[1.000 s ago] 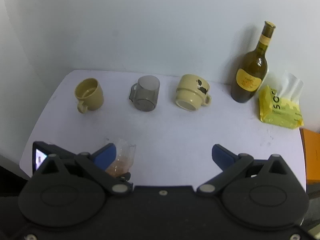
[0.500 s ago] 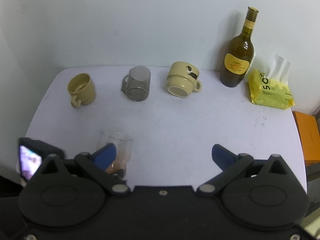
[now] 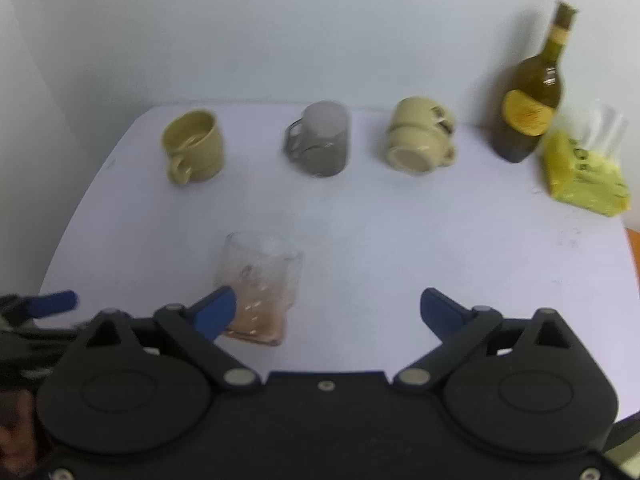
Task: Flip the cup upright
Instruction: 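Grasp the tumbler base with the right tool while the left tool releases it, then rotate the right tool to turn the tumbler's open rim upward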
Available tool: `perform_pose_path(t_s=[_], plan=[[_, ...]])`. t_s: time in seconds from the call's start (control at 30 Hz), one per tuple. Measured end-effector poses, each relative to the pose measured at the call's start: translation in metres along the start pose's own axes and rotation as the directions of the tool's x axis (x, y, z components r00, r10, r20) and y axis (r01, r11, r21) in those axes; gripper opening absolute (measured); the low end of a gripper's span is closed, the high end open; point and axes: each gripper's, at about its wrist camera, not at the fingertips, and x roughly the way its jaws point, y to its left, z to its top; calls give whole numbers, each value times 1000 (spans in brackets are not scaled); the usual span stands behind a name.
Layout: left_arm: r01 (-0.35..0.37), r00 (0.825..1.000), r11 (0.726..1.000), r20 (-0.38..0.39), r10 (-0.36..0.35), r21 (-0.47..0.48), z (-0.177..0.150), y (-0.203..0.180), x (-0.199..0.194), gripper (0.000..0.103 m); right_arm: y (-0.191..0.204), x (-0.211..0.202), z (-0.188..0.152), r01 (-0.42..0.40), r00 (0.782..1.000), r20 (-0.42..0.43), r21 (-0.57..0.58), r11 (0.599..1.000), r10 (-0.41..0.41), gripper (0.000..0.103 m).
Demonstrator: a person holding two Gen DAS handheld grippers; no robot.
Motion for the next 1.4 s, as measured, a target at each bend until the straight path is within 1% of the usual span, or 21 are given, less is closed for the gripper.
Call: perform_pose_path(t_s=[0.03, 0.07, 0.13, 0.2, 0.27, 0.3, 0.33, 0.37, 0.47, 0.53, 0.57, 0.6, 0.63, 0.77, 0.87, 0.9, 1.0, 1.1, 1.17, 1.27, 1.4], plan=[[-14, 1000, 999, 8, 14, -29, -2, 14, -9, 84, 5, 6, -2, -11, 1000, -2, -5, 1000, 11, 96], [-19, 1000, 999, 11, 19, -41, -2, 19, -12, 84, 10, 10, -3, -19, 1000, -4, -8, 1000, 19, 95], [-49, 998, 994, 27, 52, -99, -7, 44, -29, 84, 23, 31, -8, -52, 999, -16, -12, 999, 52, 91], [-75, 996, 990, 35, 80, -122, -12, 60, -39, 84, 31, 44, -11, -63, 998, -30, -12, 998, 63, 89], [-99, 994, 985, 40, 106, -142, -15, 73, -48, 84, 44, 70, -15, -75, 996, -50, -7, 997, 75, 85], [-110, 992, 983, 43, 118, -150, -18, 79, -53, 84, 45, 73, -15, -74, 996, -54, -5, 997, 74, 84], [-111, 992, 982, 43, 119, -151, -18, 81, -54, 84, 50, 87, -16, -74, 995, -67, 13, 997, 74, 85], [-131, 989, 977, 46, 140, -166, -22, 91, -62, 84, 51, 93, -17, -84, 994, -72, 27, 996, 86, 86], [-158, 984, 969, 50, 171, -188, -28, 106, -74, 84, 59, 111, -17, -123, 988, -86, 49, 991, 126, 85], [-168, 982, 966, 52, 181, -199, -31, 113, -80, 84, 64, 117, -16, -135, 986, -94, 51, 989, 140, 82], [-169, 982, 965, 53, 183, -202, -31, 115, -81, 84, 66, 119, -17, -139, 985, -95, 50, 989, 143, 78], [-173, 981, 963, 53, 188, -208, -33, 118, -84, 84, 70, 121, -18, -148, 984, -94, 46, 988, 152, 72], [-175, 980, 961, 55, 191, -212, -33, 120, -86, 84, 74, 122, -19, -153, 983, -92, 40, 987, 156, 71], [-172, 980, 962, 58, 188, -212, -33, 122, -88, 84, 80, 120, -20, -118, 990, -73, 22, 993, 119, 71], [-156, 984, 968, 58, 170, -197, -31, 117, -83, 84, 74, 118, -21, -78, 995, -59, 58, 995, 81, 70], [-150, 985, 970, 59, 164, -192, -30, 115, -83, 84, 69, 116, -23, -36, 998, -53, 74, 997, 40, 70], [-134, 988, 975, 58, 146, -178, -27, 109, -77, 84, 56, 113, -26, -5, 999, -46, 84, 996, 9, 71], [-122, 989, 978, 58, 133, -166, -27, 105, -74, 84, 49, 111, -29, -3, 999, -45, 70, 998, 6, 71], [-115, 990, 982, 63, 125, -147, -24, 100, -73, 84, 46, 109, -31, 10, 999, -47, 75, 997, -6, 75], [-107, 991, 984, 65, 117, -140, -22, 97, -73, 84, 45, 107, -33, 28, 998, -61, 86, 996, -23, 76], [-100, 991, 987, 71, 109, -129, -21, 94, -75, 84, 47, 106, -35, 33, 998, -48, 69, 997, -30, 80]])
